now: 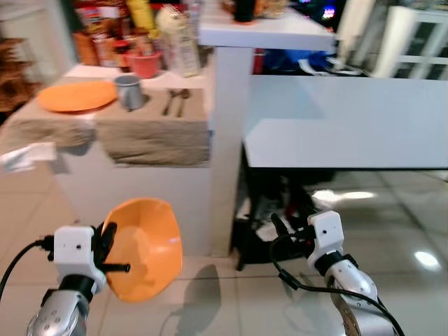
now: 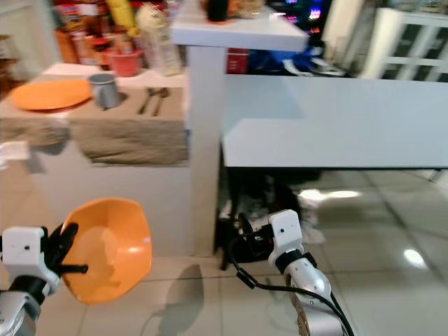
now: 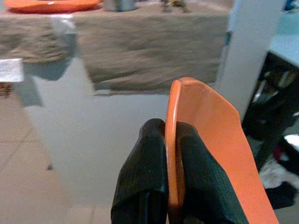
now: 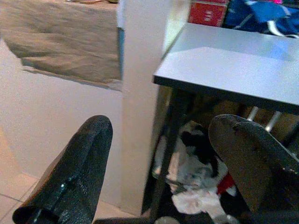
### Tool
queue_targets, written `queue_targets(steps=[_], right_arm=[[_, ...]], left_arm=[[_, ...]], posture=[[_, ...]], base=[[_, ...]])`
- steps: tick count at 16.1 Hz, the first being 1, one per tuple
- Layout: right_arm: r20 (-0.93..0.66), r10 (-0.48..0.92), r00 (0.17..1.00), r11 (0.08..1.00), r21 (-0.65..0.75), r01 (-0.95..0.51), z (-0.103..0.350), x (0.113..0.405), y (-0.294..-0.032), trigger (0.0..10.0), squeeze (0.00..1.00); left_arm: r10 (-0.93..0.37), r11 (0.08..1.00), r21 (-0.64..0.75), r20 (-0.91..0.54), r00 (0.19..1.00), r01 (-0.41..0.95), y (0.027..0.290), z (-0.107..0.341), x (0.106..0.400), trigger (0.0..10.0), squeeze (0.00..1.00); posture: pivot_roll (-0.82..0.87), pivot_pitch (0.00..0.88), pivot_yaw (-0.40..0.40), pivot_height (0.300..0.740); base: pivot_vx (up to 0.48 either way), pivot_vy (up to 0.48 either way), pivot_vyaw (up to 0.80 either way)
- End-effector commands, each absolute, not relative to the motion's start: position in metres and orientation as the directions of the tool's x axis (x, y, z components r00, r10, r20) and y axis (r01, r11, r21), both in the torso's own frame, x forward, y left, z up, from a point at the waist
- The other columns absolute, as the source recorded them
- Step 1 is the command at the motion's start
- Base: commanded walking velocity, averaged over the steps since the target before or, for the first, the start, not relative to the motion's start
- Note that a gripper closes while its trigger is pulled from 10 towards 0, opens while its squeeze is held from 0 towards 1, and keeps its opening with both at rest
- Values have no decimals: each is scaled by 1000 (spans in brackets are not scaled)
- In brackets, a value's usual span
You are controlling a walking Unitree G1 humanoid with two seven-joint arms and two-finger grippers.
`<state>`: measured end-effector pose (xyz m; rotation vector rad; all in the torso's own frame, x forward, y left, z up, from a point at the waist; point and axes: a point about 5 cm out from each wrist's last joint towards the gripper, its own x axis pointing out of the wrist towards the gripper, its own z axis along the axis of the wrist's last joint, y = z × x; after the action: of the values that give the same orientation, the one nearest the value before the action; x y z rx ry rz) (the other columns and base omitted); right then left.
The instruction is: Setting the table
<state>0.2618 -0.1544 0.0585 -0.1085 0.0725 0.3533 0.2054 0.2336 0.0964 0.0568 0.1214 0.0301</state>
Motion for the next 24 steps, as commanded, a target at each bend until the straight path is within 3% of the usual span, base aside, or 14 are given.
queue_targets(steps=[1,10,15,24], right_arm=[[-76,344,936,931,-104,-351,60,263,-155,10000,0],[-71,353,933,927,-107,-359,62,263,-152,10000,0],[-50,361,931,925,-103,-365,70,262,-145,10000,0],[-31,338,941,939,-54,-339,83,273,-142,10000,0]], left_arm=[[1,999,45,-62,998,1,223,110,213,0,0],[22,999,40,-56,998,-19,215,112,222,0,0],[133,991,45,-97,986,-129,233,105,223,0,0],[157,987,49,-83,984,-153,234,104,223,0,0]], posture=[[28,0,6,736],[28,0,7,736],[30,0,8,736],[41,0,-10,736]], base=[[0,-461,0],[0,-444,0],[258,-401,0],[269,-394,0]])
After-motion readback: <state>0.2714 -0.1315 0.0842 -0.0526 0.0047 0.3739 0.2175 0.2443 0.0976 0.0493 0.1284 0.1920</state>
